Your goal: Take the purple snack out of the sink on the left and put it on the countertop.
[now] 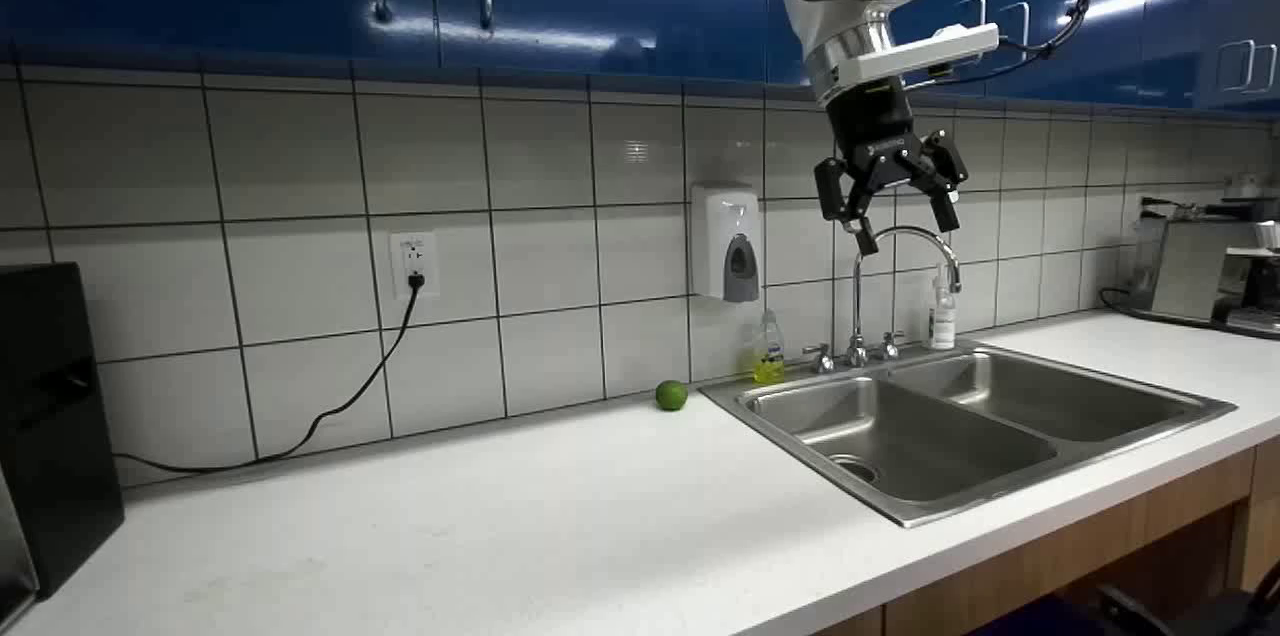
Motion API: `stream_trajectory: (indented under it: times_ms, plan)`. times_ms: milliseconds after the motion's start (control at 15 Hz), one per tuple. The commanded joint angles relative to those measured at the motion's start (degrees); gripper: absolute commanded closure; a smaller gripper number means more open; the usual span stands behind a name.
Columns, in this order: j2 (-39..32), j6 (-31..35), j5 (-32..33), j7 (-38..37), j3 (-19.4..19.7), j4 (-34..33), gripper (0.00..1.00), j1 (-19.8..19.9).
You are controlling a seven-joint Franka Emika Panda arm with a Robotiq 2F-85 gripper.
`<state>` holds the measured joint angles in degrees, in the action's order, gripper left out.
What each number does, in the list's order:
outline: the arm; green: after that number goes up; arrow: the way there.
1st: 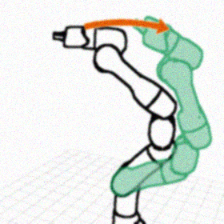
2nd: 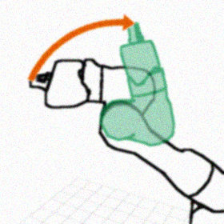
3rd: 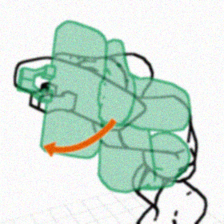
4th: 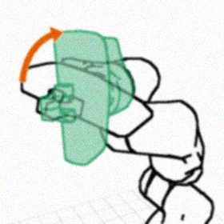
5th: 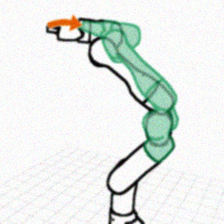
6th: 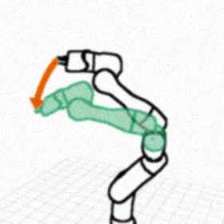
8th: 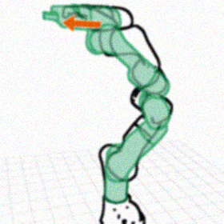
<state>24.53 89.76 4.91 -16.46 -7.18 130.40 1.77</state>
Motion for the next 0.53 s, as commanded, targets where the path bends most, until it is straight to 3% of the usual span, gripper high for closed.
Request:
stream_trajectory:
  times_ms: [0,467]
  plan:
    - [-0.09,-0.10,0.21,-0.22,0.64,-0.09,0.00,-0.76]
    - [1.86,8.16,-1.94,7.11,4.13,2.69,0.00,-1.49]
